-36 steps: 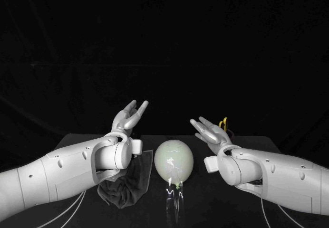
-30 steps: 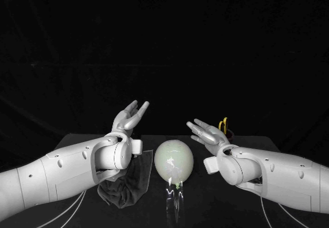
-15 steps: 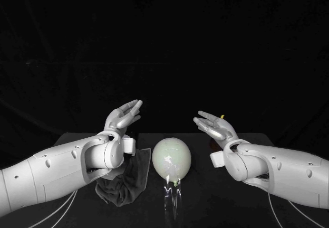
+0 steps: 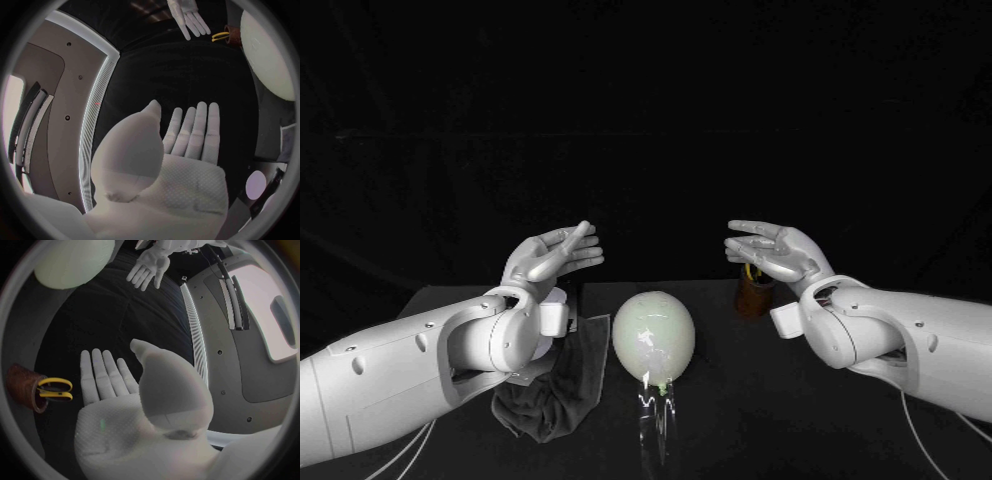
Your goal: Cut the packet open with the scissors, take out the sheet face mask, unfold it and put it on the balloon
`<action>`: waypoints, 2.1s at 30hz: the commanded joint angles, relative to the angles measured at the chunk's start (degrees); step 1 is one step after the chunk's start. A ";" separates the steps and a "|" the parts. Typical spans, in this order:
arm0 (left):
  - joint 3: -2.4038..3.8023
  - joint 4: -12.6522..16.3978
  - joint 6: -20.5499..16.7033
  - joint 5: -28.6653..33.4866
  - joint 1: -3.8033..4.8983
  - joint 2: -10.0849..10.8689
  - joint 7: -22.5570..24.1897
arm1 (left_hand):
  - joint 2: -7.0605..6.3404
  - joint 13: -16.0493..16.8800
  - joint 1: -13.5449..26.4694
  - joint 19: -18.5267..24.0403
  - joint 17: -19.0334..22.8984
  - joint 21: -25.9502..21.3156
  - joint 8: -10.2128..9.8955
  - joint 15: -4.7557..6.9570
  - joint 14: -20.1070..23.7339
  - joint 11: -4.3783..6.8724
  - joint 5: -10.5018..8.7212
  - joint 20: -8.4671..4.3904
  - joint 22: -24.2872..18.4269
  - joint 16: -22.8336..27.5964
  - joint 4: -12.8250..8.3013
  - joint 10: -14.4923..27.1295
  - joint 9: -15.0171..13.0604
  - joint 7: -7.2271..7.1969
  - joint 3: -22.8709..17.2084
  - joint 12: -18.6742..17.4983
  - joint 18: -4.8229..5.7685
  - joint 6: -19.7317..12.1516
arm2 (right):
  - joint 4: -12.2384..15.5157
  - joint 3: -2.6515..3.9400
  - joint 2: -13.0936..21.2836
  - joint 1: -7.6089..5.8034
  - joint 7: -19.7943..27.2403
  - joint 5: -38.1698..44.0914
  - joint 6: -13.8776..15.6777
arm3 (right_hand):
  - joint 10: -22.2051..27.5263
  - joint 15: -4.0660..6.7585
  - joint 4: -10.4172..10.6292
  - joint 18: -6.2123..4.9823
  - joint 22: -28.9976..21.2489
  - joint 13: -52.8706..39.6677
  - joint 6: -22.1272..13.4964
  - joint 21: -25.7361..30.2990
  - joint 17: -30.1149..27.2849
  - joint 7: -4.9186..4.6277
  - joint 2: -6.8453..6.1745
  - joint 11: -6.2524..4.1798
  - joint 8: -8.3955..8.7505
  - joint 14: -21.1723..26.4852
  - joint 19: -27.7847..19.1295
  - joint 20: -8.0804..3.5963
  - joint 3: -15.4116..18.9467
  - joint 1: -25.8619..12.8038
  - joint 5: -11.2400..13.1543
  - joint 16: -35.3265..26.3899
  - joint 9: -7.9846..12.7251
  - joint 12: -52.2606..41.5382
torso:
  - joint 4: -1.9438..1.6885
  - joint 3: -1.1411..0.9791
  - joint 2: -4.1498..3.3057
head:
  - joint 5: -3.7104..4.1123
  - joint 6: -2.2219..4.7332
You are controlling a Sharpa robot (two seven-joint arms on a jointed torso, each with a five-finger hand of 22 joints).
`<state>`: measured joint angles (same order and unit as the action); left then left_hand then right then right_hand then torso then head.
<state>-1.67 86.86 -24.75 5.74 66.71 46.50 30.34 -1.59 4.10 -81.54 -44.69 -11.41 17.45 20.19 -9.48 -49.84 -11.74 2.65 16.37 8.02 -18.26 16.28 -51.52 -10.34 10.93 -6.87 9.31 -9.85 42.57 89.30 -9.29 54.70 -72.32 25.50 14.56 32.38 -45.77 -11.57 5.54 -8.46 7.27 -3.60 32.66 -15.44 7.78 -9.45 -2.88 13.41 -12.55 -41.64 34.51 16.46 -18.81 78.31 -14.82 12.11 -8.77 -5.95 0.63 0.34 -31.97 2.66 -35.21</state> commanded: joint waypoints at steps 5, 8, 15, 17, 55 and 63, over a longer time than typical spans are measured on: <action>0.05 1.95 7.45 0.09 0.09 0.82 0.50 | -0.75 -0.38 -2.47 0.62 0.10 -1.42 0.11 0.42 0.02 0.89 0.22 0.19 -1.24 1.56 -0.11 -3.38 0.02 2.51 0.99 -0.65 -0.19 2.46 | -2.95 0.09 3.34 -3.08 -6.11 14.04 -5.48 | -14.53 5.18 -5.49 -1.94 3.55 0.05 14.30 -9.06 2.63 -4.56 -3.91 -3.48 -3.11 -19.77 16.14 -3.78 -6.45 3.05 5.77 5.99 -1.51 -0.62 | 0.08 -0.03 -0.30 | 4.81 0.72; 0.05 2.51 8.08 0.07 0.09 1.09 0.44 | -0.74 -0.39 -2.71 0.83 0.15 -1.66 0.09 0.43 0.03 0.94 0.22 0.21 -1.41 1.78 -0.11 -3.61 0.04 2.45 1.03 -0.82 -0.13 2.67 | -5.21 0.10 3.98 -3.90 -7.30 15.54 -6.44 | -17.09 6.52 -6.12 -1.81 5.72 0.08 16.29 -12.78 3.67 -3.69 -4.80 -4.40 -2.81 -24.35 18.03 -5.56 -7.24 2.35 5.92 7.03 -1.23 0.39 | 0.14 -0.03 -0.31 | 5.80 0.77; 0.04 3.56 9.00 0.02 0.08 1.33 0.51 | -0.65 -0.40 -3.09 0.25 0.16 -1.58 -0.05 0.47 -0.36 0.92 0.22 0.15 -1.52 2.02 -0.04 -4.09 0.12 2.57 1.13 -1.19 -0.38 3.04 | -12.70 0.12 4.34 -5.33 -9.07 25.68 -7.44 | -18.55 8.80 -7.76 -1.94 10.88 0.04 18.01 -21.34 7.60 -2.89 -5.96 -5.41 -1.71 -33.38 21.98 -7.86 -6.43 2.02 5.43 12.16 -0.58 2.27 | 0.12 -0.18 -0.34 | 7.73 0.18; 0.04 3.82 9.15 0.02 0.08 1.39 0.52 | -0.62 -0.41 -3.16 -0.03 0.18 -1.50 -0.13 0.46 -0.39 0.89 0.22 0.13 -1.54 2.14 0.00 -4.15 0.16 2.62 1.18 -1.36 -0.47 3.08 | -14.33 0.12 4.19 -5.60 -9.34 27.44 -7.58 | -18.77 9.04 -7.94 -1.79 12.06 0.02 18.39 -23.12 8.62 -2.74 -5.89 -5.59 -1.44 -33.97 22.22 -8.21 -6.41 1.91 5.13 13.33 -0.42 2.33 | 0.13 -0.20 -0.40 | 7.85 0.10; 0.07 6.64 8.99 0.01 0.16 3.46 0.59 | -0.42 -0.43 -3.39 -0.98 0.23 -1.27 -0.47 0.37 -0.45 0.78 0.23 0.05 -1.60 2.59 0.06 -4.30 0.33 2.76 1.33 -1.95 -0.63 3.17 | -33.76 0.05 -9.03 -5.99 -19.43 48.90 -11.25 | -13.38 7.88 -9.33 2.47 51.94 0.08 18.88 -58.00 54.82 -3.46 -7.73 -4.62 3.40 -43.49 37.97 -7.66 -10.84 -0.86 6.34 64.92 1.46 2.53 | 0.30 -0.99 -3.69 | 8.97 1.39; 0.08 6.87 8.91 0.01 0.18 3.66 0.59 | -0.37 -0.43 -3.43 -1.09 0.23 -1.25 -0.53 0.36 -0.45 0.77 0.23 0.04 -1.62 2.65 0.07 -4.30 0.35 2.77 1.33 -2.03 -0.64 3.17 | -34.65 0.05 -10.18 -5.77 -19.58 49.50 -11.23 | -12.81 7.71 -9.43 2.25 50.97 0.06 18.56 -57.47 54.09 -3.61 -7.77 -4.46 3.68 -43.17 37.16 -7.54 -10.59 -0.92 6.91 64.74 1.55 2.48 | 0.30 -0.99 -3.63 | 9.30 1.16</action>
<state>-1.66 93.52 -16.69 5.72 66.77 50.20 30.28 -1.82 3.73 -84.45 -45.37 -11.25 15.91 20.06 -9.12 -50.06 -10.96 2.65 16.28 6.45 -15.96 16.20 -55.40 -10.04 11.58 -5.86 7.49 -9.67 45.44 54.76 -9.25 44.70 -78.10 6.36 62.28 21.87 -59.18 -3.59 -3.65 -6.51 58.33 -3.60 51.28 -73.10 61.96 -12.78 -10.31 8.95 -9.17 -83.93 71.97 8.93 -29.50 77.41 -8.17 76.79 -7.28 -3.63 0.93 -0.64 -35.56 11.91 -33.97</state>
